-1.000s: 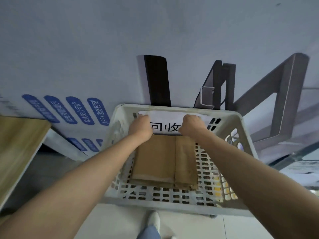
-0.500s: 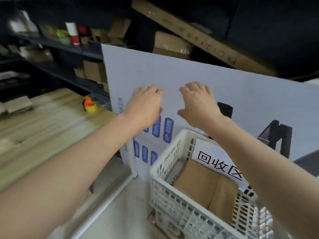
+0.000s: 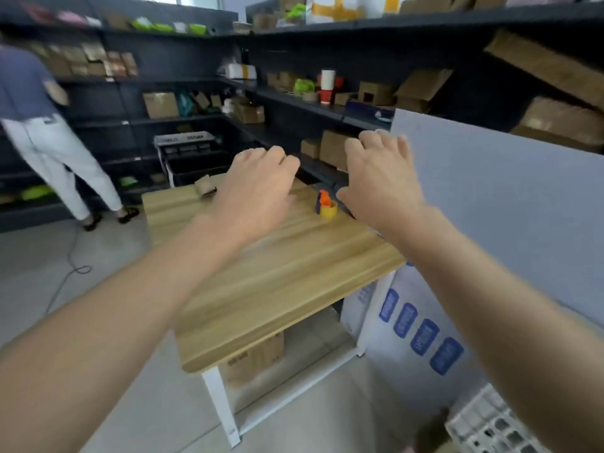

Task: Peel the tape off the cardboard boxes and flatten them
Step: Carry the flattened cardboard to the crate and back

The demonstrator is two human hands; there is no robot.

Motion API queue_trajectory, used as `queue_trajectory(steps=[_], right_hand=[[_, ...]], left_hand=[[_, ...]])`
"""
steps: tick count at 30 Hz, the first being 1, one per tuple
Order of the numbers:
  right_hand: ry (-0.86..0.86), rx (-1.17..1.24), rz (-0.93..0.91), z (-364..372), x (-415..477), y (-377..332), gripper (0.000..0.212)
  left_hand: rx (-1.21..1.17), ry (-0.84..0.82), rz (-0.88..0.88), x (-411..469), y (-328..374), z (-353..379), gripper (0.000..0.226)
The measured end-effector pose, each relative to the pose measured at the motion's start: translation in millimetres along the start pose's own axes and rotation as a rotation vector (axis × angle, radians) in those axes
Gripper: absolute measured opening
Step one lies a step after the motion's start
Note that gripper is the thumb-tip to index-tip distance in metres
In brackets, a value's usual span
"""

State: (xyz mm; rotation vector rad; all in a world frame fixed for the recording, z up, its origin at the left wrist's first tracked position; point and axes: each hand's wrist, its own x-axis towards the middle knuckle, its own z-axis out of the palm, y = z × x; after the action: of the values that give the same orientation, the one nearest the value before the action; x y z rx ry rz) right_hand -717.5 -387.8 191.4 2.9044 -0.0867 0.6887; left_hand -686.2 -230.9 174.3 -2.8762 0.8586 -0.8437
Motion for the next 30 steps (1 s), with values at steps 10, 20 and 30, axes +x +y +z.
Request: queue_trajectory(steps=[10,20,30], right_hand=[[-0.061,-0.015,-0.038,33.3,76.0,-187.2,0.048],[-0.121,-0.005,0.042,127.2,199.4,-275.8,0.049],[-0.225,-0.076,0.227,191.5,317.4,-340.4,0.056]], left_hand=[[-0.012,-0.060,-0.008,-28.0,-184.1,45.0,0.044],[-0.001,-0.077,0.104,40.6,-318.5,142.1,0.040],[-0.102,-0.130,0.270,131.2,-435.8,232.0,0.032]])
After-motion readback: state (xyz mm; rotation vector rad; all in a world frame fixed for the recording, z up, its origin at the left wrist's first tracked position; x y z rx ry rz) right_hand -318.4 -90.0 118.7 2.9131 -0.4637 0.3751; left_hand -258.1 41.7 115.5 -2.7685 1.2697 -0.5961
